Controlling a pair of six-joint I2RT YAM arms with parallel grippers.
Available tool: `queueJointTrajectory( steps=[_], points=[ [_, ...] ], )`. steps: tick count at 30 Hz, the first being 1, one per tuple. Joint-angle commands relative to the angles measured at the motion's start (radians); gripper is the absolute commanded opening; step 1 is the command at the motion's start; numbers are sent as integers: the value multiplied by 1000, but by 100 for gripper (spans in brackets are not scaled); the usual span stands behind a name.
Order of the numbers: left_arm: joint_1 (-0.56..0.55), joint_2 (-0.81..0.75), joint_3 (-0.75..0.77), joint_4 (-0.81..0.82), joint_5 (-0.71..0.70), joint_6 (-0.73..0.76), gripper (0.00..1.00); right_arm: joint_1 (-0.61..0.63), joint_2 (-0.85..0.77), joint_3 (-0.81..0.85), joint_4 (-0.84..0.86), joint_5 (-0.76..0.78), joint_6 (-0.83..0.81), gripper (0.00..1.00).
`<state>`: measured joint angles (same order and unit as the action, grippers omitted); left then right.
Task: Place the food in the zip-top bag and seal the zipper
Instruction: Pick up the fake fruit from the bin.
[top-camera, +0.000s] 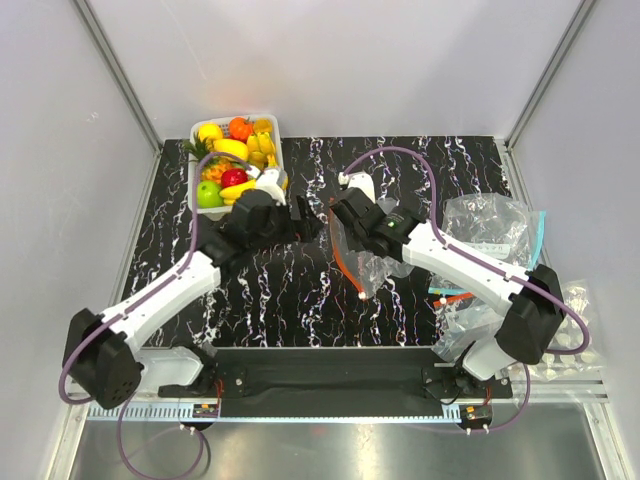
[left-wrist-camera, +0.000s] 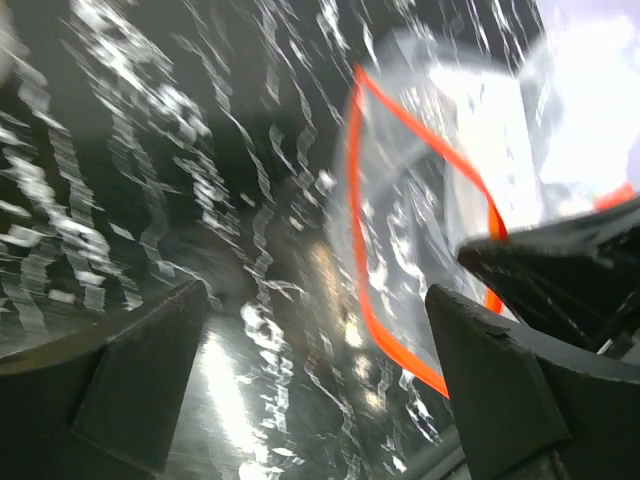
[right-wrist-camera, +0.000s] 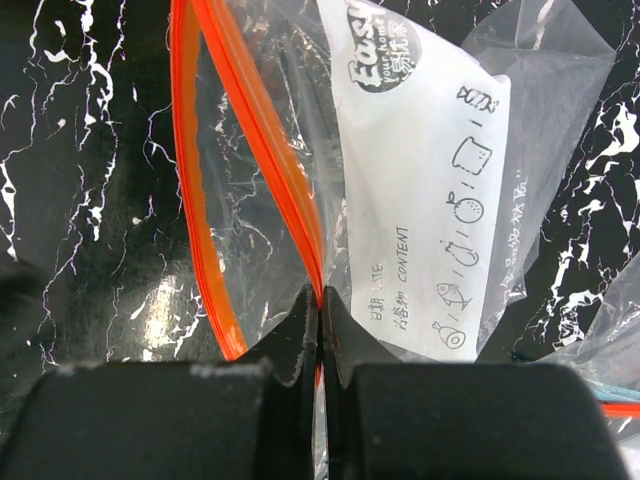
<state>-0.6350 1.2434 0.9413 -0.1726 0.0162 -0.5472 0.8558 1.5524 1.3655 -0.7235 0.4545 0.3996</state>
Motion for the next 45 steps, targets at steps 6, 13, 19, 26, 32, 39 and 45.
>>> queueJointTrajectory(
  steps=[6,13,19,26,32,39,45],
  points=[
    [109,-35,140,-174,-214,162,99,5,-23,49,-37,19,-24,0],
    [193,83,244,-199,-269,418,95,3,-51,30,-45,-22,-53,0],
    [237,286,456,-319,-216,647,99,3,-40,55,-63,-62,-85,0],
    [278,557,671,-413,-226,716,99,5,-31,55,-88,-106,-122,0],
    [291,689,786,-487,-174,710,99,3,-31,43,-86,-114,-117,0],
    [322,703,812,-501,-92,691,68,0,-18,58,-88,-100,-117,0],
    [345,593,766,-459,11,685,42,-8,-18,75,-97,-94,-119,0]
  ],
)
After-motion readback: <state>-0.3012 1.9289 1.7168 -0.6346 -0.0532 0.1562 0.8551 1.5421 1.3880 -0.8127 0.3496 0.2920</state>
